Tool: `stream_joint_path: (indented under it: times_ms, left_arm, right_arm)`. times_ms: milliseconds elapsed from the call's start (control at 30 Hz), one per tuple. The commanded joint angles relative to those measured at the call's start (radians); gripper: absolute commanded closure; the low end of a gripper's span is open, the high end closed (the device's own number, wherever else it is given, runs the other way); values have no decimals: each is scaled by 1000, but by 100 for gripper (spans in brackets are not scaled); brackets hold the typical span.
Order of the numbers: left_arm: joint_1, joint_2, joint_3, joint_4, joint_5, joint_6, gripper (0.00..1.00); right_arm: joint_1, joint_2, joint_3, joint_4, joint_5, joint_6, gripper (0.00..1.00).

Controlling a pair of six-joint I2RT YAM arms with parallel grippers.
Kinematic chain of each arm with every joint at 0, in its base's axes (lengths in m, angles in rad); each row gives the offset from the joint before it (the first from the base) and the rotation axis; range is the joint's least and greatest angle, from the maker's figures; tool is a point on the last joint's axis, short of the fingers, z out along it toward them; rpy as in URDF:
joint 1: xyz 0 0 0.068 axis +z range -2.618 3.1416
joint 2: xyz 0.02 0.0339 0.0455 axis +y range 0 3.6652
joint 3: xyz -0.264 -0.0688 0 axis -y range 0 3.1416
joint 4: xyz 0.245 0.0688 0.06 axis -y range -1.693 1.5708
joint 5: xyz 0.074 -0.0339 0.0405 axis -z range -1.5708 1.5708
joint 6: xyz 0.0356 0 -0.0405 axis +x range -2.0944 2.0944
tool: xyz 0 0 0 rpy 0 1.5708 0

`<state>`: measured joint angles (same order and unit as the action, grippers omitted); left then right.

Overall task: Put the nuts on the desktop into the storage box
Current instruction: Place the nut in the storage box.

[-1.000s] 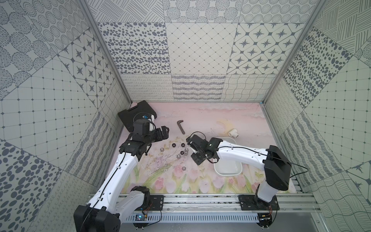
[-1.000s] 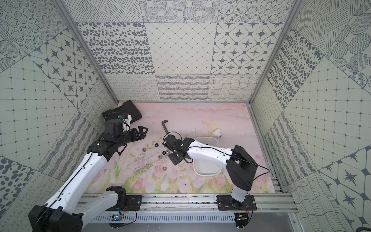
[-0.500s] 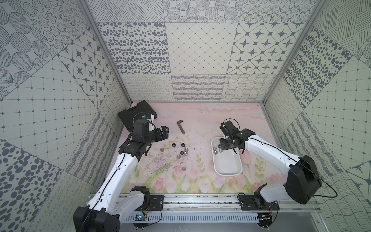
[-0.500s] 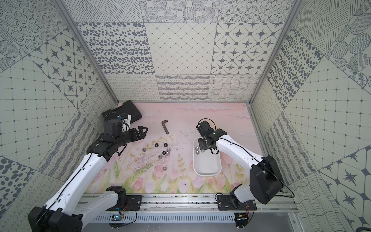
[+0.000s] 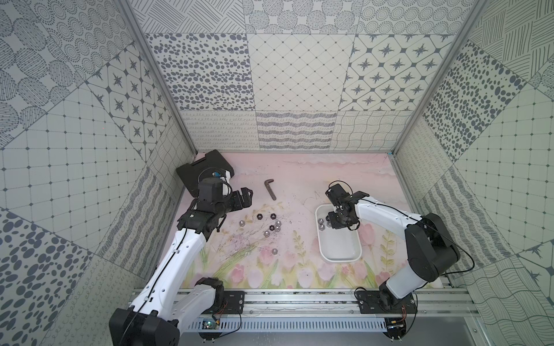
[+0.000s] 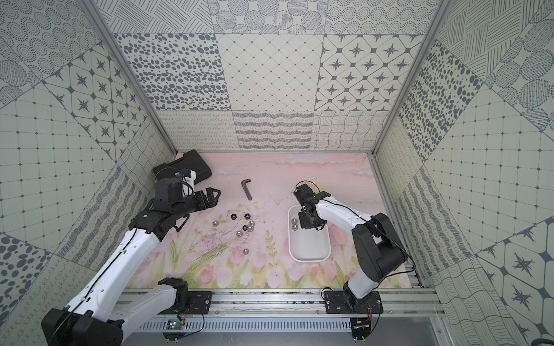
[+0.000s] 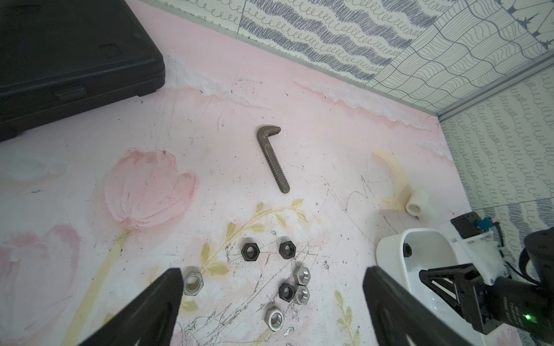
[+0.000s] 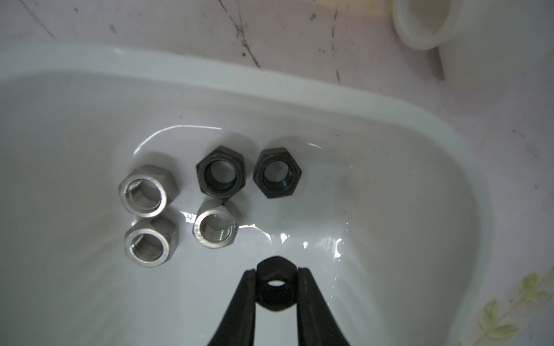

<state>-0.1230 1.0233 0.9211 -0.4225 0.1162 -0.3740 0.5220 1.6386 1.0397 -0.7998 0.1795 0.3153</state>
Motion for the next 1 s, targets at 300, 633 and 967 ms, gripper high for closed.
stream_joint_path:
  times_ms: [300, 633, 967]
  left_arm:
    - [-2, -7, -3, 28, 5, -11, 1]
    - [-1, -10, -8, 31, 4, -10, 1]
    - [-3, -2, -10, 29, 6, -13, 1]
  right_arm:
    - [-14, 104, 72, 74, -17, 1, 78]
    - [-11, 84, 92, 81, -3, -3, 60]
    - [275, -17, 190, 114, -81, -45, 59]
